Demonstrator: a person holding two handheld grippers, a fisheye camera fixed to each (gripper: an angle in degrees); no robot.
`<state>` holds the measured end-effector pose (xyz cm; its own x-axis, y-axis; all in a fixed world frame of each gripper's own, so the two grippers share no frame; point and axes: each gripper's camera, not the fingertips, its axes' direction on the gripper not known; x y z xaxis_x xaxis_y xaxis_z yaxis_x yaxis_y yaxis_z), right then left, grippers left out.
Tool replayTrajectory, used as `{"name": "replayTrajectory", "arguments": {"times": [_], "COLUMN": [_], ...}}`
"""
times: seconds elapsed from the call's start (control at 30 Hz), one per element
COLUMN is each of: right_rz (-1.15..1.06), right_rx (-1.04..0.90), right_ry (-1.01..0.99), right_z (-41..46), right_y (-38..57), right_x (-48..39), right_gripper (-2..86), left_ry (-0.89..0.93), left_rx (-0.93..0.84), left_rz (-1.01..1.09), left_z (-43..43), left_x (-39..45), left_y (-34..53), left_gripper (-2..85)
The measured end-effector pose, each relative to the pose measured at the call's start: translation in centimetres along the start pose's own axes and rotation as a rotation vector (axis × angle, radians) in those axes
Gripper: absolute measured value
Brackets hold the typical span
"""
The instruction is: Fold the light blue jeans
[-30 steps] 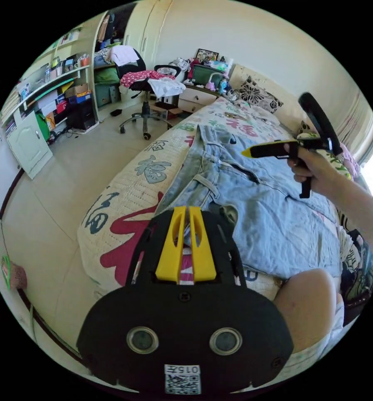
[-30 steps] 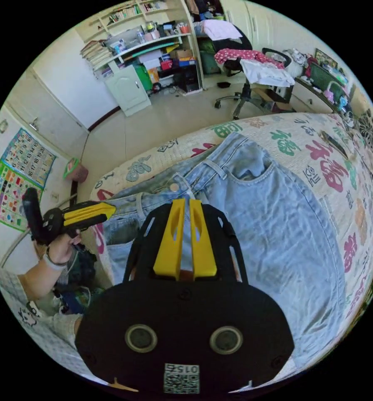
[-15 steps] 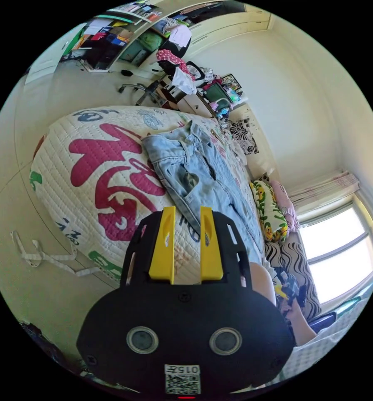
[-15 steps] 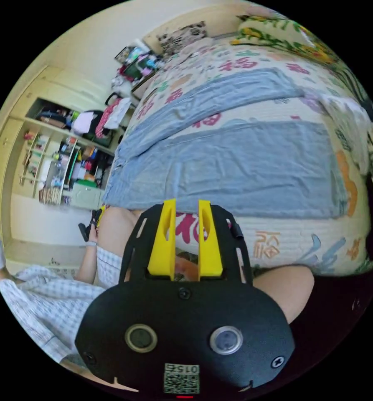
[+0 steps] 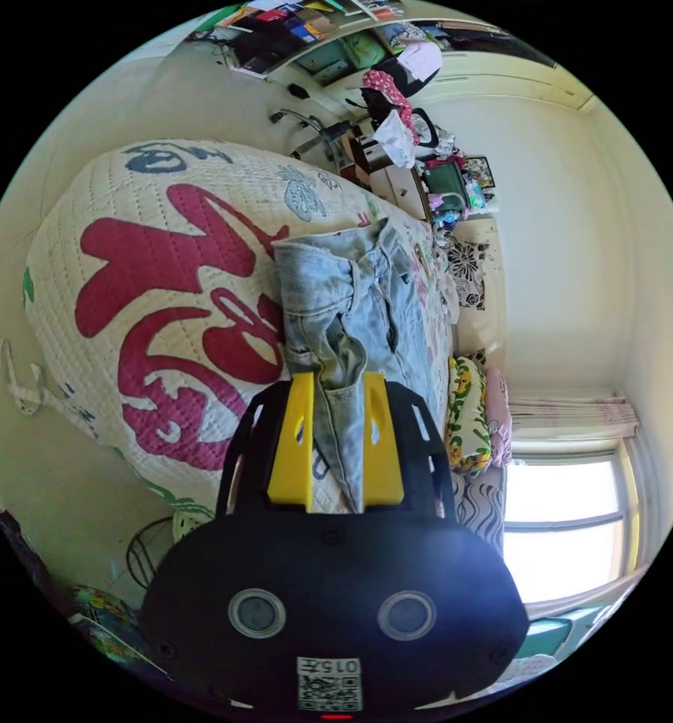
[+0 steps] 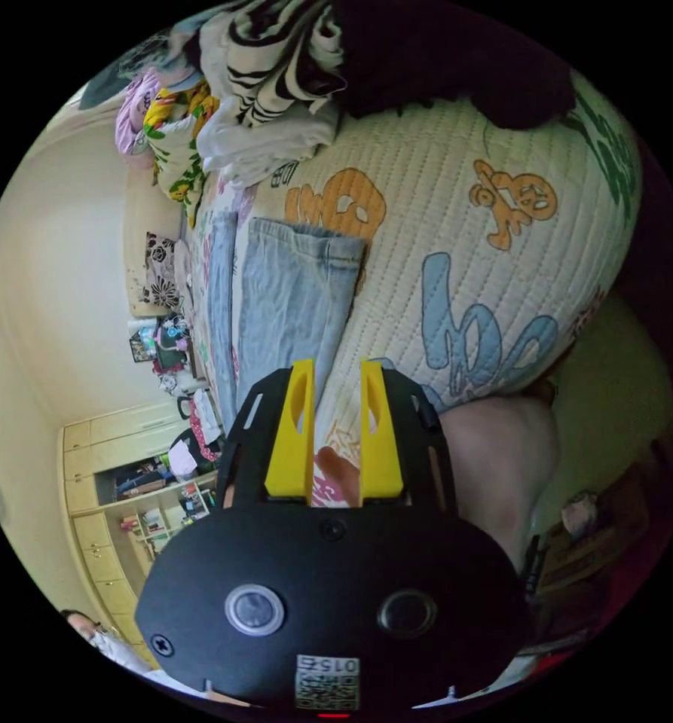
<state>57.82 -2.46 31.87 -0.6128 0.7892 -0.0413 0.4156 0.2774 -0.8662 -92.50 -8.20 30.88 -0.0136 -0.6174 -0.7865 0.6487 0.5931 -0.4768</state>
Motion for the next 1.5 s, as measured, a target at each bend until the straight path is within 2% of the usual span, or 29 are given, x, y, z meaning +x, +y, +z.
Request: {"name": "replayTrajectory", "arguments": {"times": [0.17, 0.3, 0.4, 0.53, 0.63, 0.7, 0.8, 0.87, 0.9, 1.03, 1.2, 1.5], "right_rz": [0.013, 0.001, 0.001, -0.021, -0.018, -0.019, -0.041, -0.087, -0.106, -0.224, -0.263, -0.241], "right_rx": [-0.007, -0.013, 0.003, 0.022, 0.019, 0.017, -0.024, -0.079, -0.087, -0.127, -0.155, -0.251], "right_ry": [-0.051, -0.053, -0.026, -0.011, -0.003, 0.027, 0.021, -0.017, -0.02, -0.037, -0.067, 0.046], "right_z": [-3.2, -4.9, -6.4, -8.2, -8.9, -9.5, -10.4, -11.2, -11.5, -14.4, -16.0, -9.6], "right_y": [-4.0, -5.9, -6.7, -7.7, -8.6, -8.9, -9.7, -10.5, -10.5, -11.3, -14.5, -24.2], "right_x": [-2.2, -3.9, -5.2, -7.4, -9.1, -10.2, -11.5, -13.1, -13.6, -18.8, -26.8, -43.6], "right_gripper": [8.9, 8.2, 7.0, 6.0, 5.9, 5.2, 2.6, 1.2, 1.0, 0.1, -0.1, -0.1], "left_ry": [-0.048, 0.056, -0.014, 0.04, -0.001, 0.03, 0.094, 0.101, 0.092, 0.101, 0.088, 0.028], "left_rx": [-0.037, -0.062, -0.047, 0.052, -0.031, -0.026, -0.036, -0.134, -0.125, -0.106, -0.068, -0.136], "left_rz": [-0.023, -0.092, -0.073, -0.028, 0.023, 0.019, 0.01, 0.032, 0.038, 0.084, 0.093, 0.055], "left_z": [0.3, 0.2, 0.5, 0.2, 2.6, 4.2, 7.6, 10.2, 10.3, 10.5, 11.2, 18.9], "left_x": [0.1, -1.4, -1.7, -2.1, -1.9, -1.9, -2.0, -1.7, -1.6, 0.8, 5.9, 17.0], "left_y": [-2.1, -3.6, -4.0, -3.8, -4.4, -4.5, -4.7, -5.1, -5.2, -5.8, -7.2, -15.9], "left_gripper": [10.4, 11.0, 11.4, 11.6, 12.2, 12.0, 9.2, 3.6, 2.3, 0.3, -0.2, -0.3]}}
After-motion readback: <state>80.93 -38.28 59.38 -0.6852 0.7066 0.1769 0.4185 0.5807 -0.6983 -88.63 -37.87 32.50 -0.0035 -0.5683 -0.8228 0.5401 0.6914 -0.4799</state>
